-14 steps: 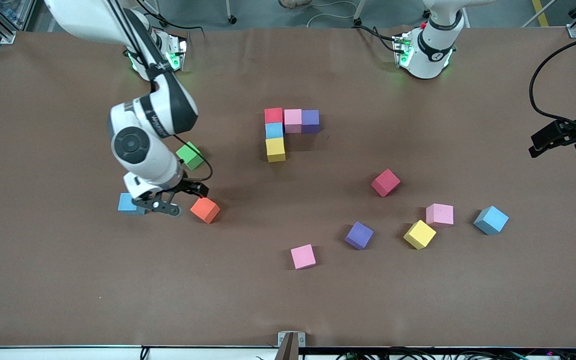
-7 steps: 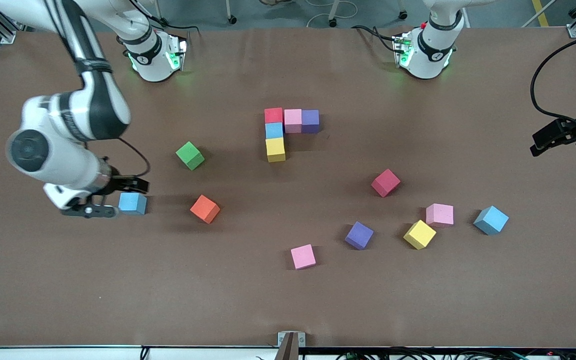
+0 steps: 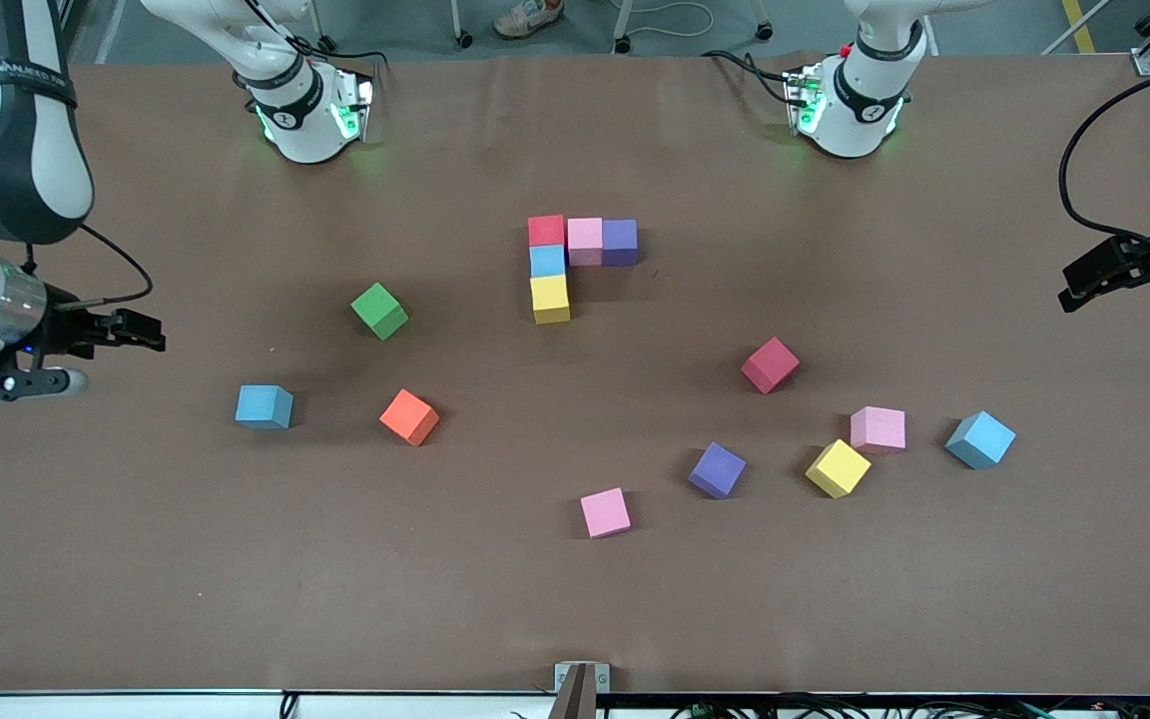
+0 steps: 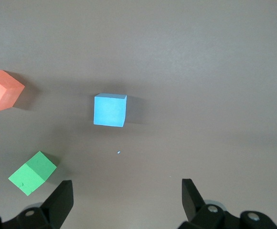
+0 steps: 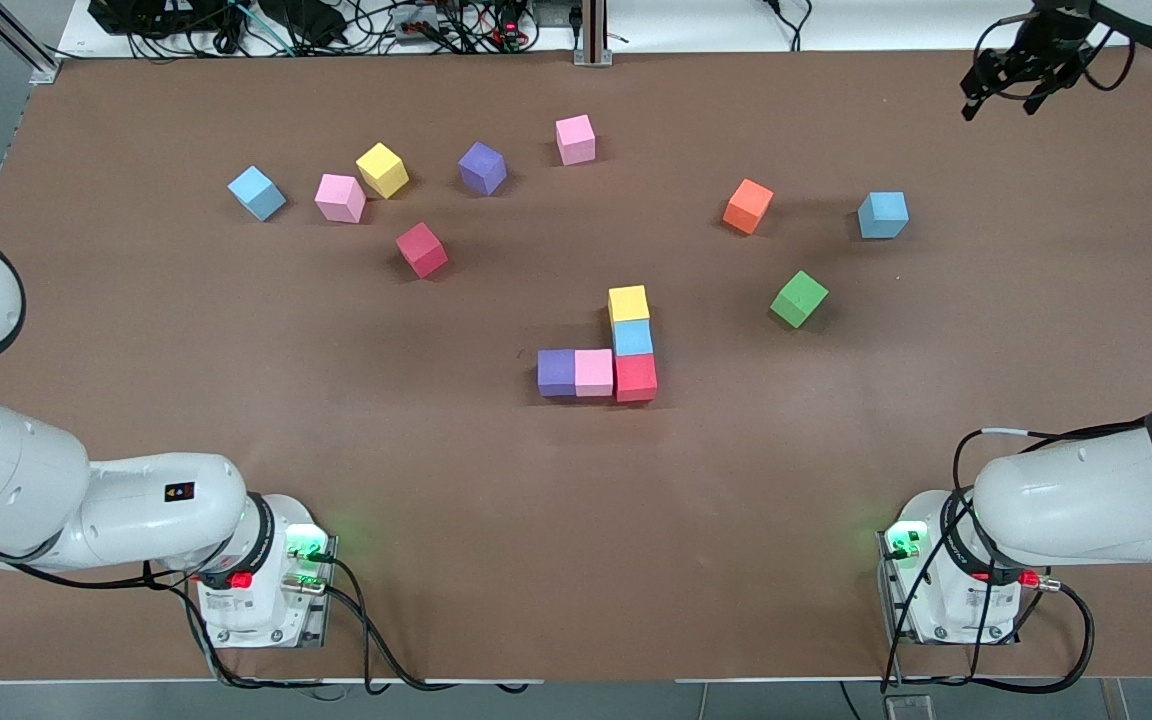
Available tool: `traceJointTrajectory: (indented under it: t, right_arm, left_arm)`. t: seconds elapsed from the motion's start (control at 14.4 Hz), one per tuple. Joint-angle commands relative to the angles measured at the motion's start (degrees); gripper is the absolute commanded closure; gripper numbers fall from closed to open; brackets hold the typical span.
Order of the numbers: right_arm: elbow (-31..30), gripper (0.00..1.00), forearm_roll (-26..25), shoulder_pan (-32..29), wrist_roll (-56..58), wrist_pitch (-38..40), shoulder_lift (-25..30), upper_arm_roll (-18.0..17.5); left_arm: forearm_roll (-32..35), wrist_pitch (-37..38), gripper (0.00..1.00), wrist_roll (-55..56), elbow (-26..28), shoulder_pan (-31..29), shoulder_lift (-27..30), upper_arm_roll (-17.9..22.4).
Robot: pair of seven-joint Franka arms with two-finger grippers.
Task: Arrange 11 blocks into digit 3
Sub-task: 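Withdraw the right gripper sideways while the left gripper reaches out, then move the left gripper to the purple cube beside the yellow cube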
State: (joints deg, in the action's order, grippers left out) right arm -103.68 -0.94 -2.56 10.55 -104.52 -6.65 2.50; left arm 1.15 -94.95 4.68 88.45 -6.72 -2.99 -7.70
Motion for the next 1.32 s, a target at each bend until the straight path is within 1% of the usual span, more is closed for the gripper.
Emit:
traceJointTrajectory:
  t: [0.0, 0.21, 0.42, 0.56, 0.63, 0.69, 0.83, 1.04, 1.25]
  right_arm:
    - [-1.3, 0.0, -1.6, -0.3, -0.5, 2.1, 4.3, -1.4]
    - [-0.3, 0.0, -1.5, -0.3, -3.2, 6.7, 7.9, -1.7]
    - [8.6, 0.0, -0.5, -0.5, -4.7, 14.8, 7.9, -1.4]
    - [12.6, 0.0, 1.1, -0.2, -4.7, 16.4, 7.7, -1.4]
    - [13.4, 0.0, 0.8, -0.4, -4.6, 16.6, 7.6, -1.4]
    - [13.9, 0.0, 1.6, -0.9, -4.2, 16.6, 7.4, -1.3]
    - [16.7, 0.0, 1.9, -1.3, -4.3, 16.9, 6.4, -1.4]
    - [17.0, 0.0, 1.9, -1.2, -4.3, 16.9, 5.8, -1.4]
    - [16.9, 0.0, 1.6, -1.1, -4.2, 17.4, 5.8, -1.4]
  left_arm:
    - [1.0, -2.4, 0.0, 0.3, -0.6, 1.5, -4.3, -0.6]
    - [1.1, -5.1, 0.0, 0.4, -0.6, 3.5, -7.4, -0.6]
    - [1.2, -8.7, 0.0, 0.4, -0.6, 5.1, -11.3, -0.7]
    - [1.8, -11.6, 0.0, 1.7, -0.6, 7.0, -14.3, -0.6]
    - [1.8, -12.5, 0.0, 3.8, -0.7, 7.5, -15.9, -0.6]
    - [1.8, -13.8, 0.0, 6.6, -1.9, 8.0, -18.2, -0.6]
    - [1.8, -14.3, 0.0, 11.6, -4.8, 10.5, -22.6, -0.5]
    - [1.8, -14.7, 0.0, 22.5, -8.2, 13.0, -27.5, -0.5]
    - [1.7, -19.8, 0.0, 34.7, -8.9, 15.8, -31.8, -0.4]
